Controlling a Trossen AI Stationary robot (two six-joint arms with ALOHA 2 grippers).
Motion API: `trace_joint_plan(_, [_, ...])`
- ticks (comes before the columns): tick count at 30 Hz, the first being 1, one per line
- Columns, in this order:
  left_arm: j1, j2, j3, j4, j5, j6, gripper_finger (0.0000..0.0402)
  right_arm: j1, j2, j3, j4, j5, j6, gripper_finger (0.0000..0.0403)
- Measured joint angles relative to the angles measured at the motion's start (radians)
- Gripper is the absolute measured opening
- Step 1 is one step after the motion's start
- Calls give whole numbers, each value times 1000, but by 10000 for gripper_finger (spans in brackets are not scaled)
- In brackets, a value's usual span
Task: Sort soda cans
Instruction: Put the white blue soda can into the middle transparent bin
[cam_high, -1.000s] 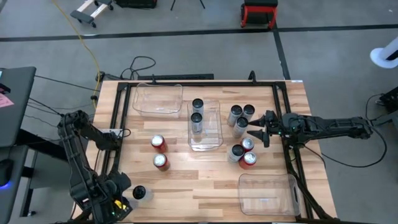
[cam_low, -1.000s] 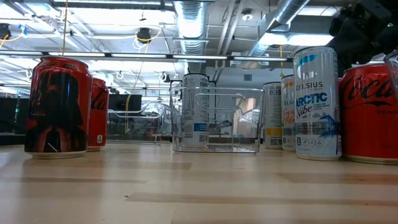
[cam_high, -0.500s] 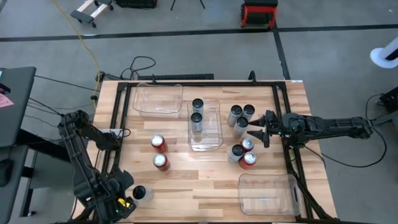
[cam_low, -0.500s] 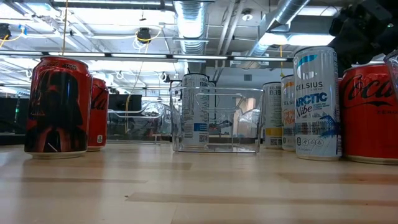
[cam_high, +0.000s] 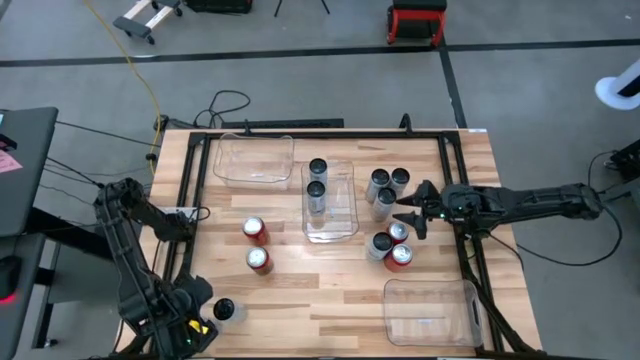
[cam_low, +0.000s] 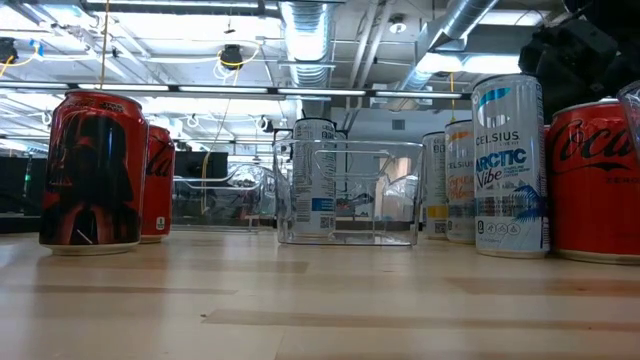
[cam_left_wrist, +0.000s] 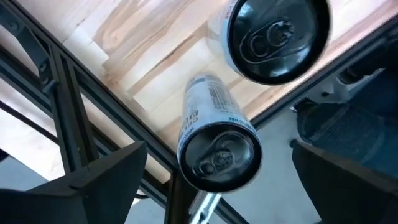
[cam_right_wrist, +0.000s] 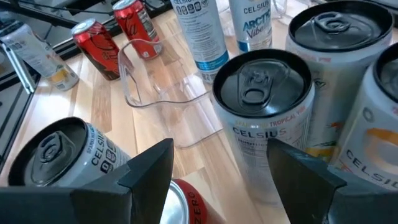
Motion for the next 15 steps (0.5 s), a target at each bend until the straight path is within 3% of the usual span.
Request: trace_joint_plan(15, [-33, 47, 0, 0, 6, 2, 400, 0, 11, 0, 84, 0, -18, 281])
